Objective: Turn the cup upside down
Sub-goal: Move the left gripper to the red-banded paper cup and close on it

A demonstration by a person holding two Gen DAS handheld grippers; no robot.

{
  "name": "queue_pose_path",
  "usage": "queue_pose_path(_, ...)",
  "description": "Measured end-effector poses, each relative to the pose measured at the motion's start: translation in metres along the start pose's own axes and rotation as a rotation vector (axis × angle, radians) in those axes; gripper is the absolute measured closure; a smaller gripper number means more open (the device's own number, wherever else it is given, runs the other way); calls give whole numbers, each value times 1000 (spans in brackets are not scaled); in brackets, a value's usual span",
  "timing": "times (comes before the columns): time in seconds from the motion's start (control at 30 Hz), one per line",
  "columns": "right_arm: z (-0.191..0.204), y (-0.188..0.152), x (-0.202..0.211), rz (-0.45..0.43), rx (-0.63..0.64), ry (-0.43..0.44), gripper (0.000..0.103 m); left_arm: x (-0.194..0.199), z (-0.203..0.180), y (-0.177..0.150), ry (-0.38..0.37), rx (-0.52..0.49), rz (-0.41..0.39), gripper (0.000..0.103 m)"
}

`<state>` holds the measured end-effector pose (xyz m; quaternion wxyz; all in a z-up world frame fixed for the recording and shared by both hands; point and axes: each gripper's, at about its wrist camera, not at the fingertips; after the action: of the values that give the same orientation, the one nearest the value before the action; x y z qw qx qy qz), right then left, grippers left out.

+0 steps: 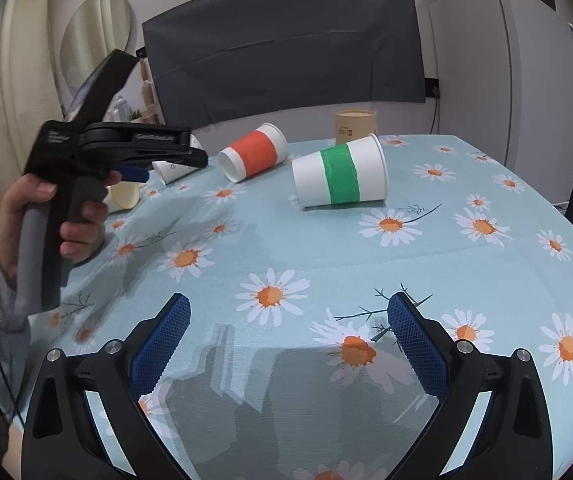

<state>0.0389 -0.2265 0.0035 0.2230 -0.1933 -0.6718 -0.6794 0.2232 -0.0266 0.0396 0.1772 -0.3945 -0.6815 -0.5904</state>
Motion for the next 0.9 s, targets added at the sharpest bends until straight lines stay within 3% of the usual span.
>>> queue_pose_path(0.1,0,1,-1,-1,2,11,8,-19,4,16,-28,3,8,6)
queue_pose_path(0.33,-2,1,-3,7,4,36,8,-64,5,47,-1,-30,44,6)
queue_pose_path(0.7,0,2,-3,8,18,66,8,-99,11,72,-58,-34,60,6)
queue_pose_path(0.73,1,1,-3,8,19,68,8,-102,10,72,-59,-37,66,7)
queue_pose_path(0.77,1,1,-3,9,20,70,8,-104,9,72,-60,-39,76,21)
queue_pose_path(0.83,2,1,-3,16,21,74,8,-109,6,70,-58,-52,108,34)
queue_pose_path(0.9,1,2,-5,23,21,81,8,-107,2,67,-34,-73,109,39)
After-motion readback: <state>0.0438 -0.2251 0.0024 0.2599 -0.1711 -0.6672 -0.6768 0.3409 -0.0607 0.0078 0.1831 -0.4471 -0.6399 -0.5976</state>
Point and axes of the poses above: each gripper's, at about its wrist camera, not at the fingertips, and x roughly against the way its jaws point, z to its left, y to its top, and after that the axes turned 13 degrees about -y, right-handed
